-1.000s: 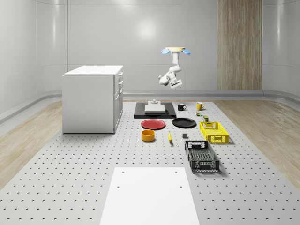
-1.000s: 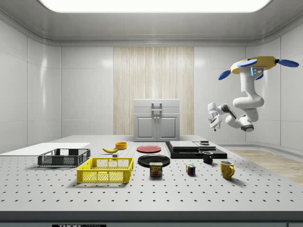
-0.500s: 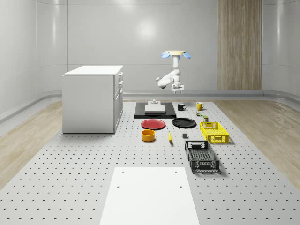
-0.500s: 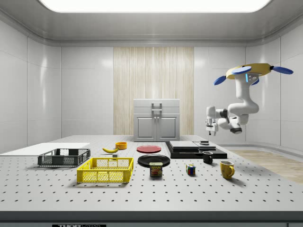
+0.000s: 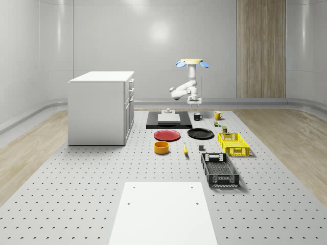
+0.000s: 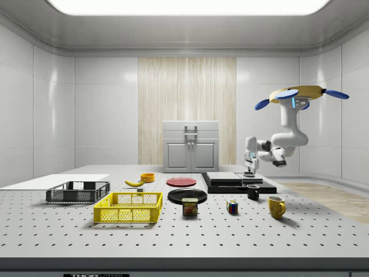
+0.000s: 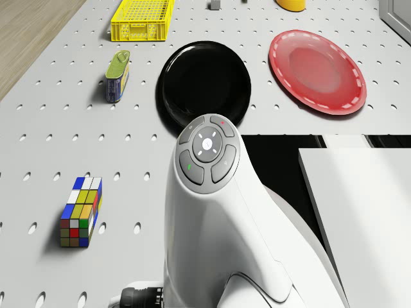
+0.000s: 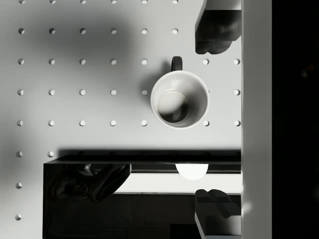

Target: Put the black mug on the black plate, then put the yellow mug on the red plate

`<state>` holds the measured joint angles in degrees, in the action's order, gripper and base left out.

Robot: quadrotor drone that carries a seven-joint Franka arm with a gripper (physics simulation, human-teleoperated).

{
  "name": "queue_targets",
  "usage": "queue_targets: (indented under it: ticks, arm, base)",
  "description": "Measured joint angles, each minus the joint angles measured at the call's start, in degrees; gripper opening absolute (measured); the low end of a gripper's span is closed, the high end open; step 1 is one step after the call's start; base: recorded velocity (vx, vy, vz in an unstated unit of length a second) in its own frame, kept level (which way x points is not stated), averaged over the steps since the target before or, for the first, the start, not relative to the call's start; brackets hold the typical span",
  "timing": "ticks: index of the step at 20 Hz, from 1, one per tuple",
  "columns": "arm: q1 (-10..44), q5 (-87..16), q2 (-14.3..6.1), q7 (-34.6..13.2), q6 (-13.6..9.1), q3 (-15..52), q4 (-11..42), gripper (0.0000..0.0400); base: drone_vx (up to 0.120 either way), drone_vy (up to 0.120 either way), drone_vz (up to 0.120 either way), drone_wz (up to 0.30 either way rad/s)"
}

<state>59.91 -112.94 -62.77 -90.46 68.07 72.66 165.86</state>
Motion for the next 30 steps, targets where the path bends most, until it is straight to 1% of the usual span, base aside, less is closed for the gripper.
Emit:
queue_targets:
  ticks: [13, 16, 21, 30]
  arm:
    - [1.75, 1.95, -3.92, -1.56, 3.25, 1.46, -0.26, 0.04]
    - [1.88, 1.78, -4.97, -1.68, 4.4, 1.04, -0.4, 0.04]
    - [1.76, -0.29, -7.08, -1.46, 7.25, -1.59, -0.94, 0.04]
    - [3.98, -1.23, -8.8, -1.7, 10.1, -2.57, -3.28, 0.04]
  base:
    - [0.0, 0.0, -0.12, 0.0]
    - [0.0, 0.0, 0.0, 0.0]
    - [0.0, 0.0, 0.0, 0.0]
    - [0.0, 0.0, 0.0, 0.0]
